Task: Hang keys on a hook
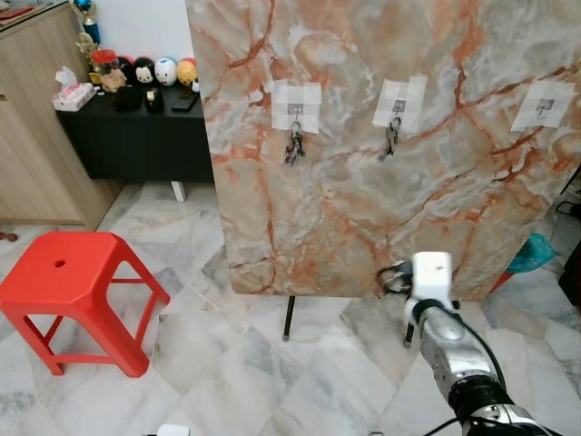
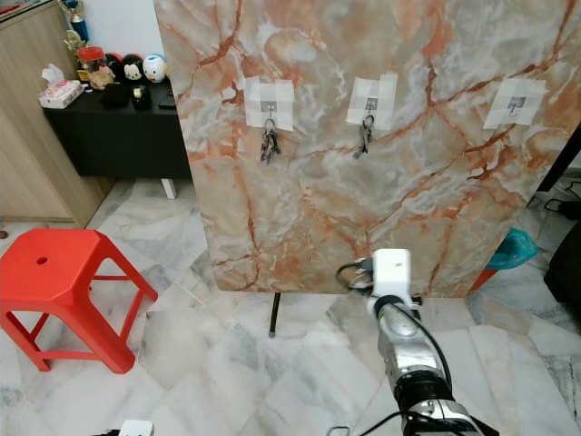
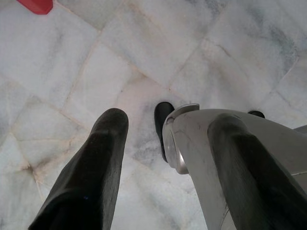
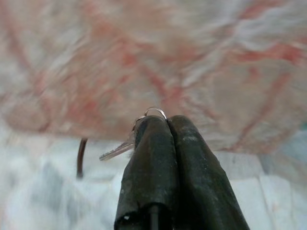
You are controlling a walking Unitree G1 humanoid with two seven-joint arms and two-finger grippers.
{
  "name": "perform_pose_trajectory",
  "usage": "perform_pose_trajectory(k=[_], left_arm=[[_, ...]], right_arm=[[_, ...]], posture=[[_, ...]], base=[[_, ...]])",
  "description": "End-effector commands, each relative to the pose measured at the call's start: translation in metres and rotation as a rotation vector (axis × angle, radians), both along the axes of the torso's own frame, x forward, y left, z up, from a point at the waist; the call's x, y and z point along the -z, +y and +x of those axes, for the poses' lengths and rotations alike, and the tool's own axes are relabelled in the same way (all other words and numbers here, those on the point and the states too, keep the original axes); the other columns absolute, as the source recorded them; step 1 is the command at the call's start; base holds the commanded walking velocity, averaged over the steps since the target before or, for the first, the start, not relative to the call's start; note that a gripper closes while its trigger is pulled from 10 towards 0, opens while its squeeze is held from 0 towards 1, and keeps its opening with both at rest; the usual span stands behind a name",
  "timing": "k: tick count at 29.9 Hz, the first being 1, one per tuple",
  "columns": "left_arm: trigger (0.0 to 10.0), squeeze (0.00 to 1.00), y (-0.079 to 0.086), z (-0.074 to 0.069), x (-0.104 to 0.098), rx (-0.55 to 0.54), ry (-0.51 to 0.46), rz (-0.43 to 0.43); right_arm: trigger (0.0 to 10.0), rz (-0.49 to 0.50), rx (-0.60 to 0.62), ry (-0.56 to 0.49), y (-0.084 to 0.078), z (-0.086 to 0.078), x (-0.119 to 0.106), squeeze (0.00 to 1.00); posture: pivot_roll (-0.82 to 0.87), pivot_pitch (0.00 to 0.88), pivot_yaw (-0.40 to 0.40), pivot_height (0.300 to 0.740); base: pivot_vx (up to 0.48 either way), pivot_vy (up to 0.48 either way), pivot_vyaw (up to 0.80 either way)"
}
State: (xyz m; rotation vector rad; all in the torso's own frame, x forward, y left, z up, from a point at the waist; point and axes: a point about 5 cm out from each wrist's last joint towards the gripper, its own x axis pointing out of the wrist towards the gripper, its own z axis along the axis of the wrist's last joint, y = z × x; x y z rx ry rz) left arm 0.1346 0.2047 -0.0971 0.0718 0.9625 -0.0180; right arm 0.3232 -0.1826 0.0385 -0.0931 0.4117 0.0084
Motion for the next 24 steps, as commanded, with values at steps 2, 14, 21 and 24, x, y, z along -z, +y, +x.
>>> perform_pose_trajectory(k=[2,14,21,24], left_arm=[[10.0,0.0,-0.014,-0.01,0.006,0.037,0.05,-0.04],[10.0,0.0,-0.014,-0.005,0.004,0.039,0.034,-0.046],[10.0,0.0,-0.028,0.005,0.002,0.05,0.003,-0.06],[10.0,0.0,-0.028,0.006,0.002,0.05,0.0,-0.061]], right_arm=[[10.0,-0.026,-0.048,0.04,-0.004,0.002,-0.002,0.0],[10.0,0.167,-0.438,-0.078,0.017,0.013,-0.036,0.0],[10.0,0.369,-0.773,-0.171,0.037,0.004,-0.069,0.0],[10.0,0.363,-0.882,-0.166,0.042,-0.005,-0.071,0.0]], posture=[[0.04,0.0,-0.075,0.74],[0.04,0.0,-0.084,0.74],[0.04,0.0,-0.094,0.74],[0.05,0.0,-0.098,0.74]], base=[[0.0,0.0,0.0],[0.0,0.0,0.0],[0.0,0.0,0.0],[0.0,0.0,0.0]])
